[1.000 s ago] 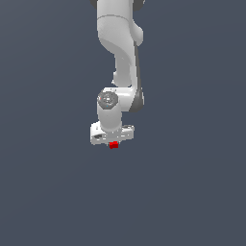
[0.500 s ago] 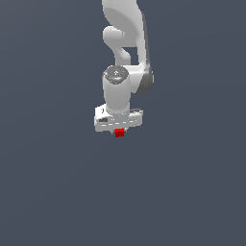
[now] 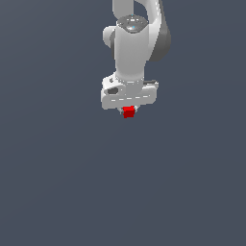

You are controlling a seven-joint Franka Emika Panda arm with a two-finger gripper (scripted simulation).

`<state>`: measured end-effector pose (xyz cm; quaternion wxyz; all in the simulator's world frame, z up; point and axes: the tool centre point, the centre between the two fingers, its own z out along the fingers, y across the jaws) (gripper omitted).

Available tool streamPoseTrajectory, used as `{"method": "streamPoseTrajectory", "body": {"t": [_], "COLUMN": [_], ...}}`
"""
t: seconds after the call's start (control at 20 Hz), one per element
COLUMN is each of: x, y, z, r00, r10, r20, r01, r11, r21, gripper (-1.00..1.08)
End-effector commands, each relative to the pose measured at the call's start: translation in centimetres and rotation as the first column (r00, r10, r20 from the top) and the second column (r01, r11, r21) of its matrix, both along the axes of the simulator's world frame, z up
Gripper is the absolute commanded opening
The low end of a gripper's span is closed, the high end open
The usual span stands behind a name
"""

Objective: Pick up the red cube and move it to a goal position.

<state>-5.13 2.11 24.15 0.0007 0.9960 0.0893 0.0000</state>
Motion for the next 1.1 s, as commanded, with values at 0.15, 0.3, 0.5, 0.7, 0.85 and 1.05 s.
{"method": "streamPoseTrajectory", "body": {"t": [0.15, 0.3, 0.5, 0.7, 0.85, 1.05], "x": [-1.1, -1.6, -2.0, -2.2, -2.3, -2.2], "y": [2.0, 3.0, 3.9, 4.6, 4.9, 4.9], "z": [5.6, 8.2, 10.8, 12.6, 13.4, 13.6], "r00": [1.0, 1.0, 1.0, 1.0, 1.0, 1.0], "r10": [0.0, 0.0, 0.0, 0.0, 0.0, -0.001], "r20": [0.0, 0.0, 0.0, 0.0, 0.0, 0.0], "r01": [0.0, 0.0, 0.0, 0.0, 0.0, 0.001], "r11": [1.0, 1.0, 1.0, 1.0, 1.0, 1.0], "r21": [0.0, 0.0, 0.001, 0.001, 0.001, 0.001], "gripper": [-1.0, -1.0, -1.0, -1.0, -1.0, -1.0]}}
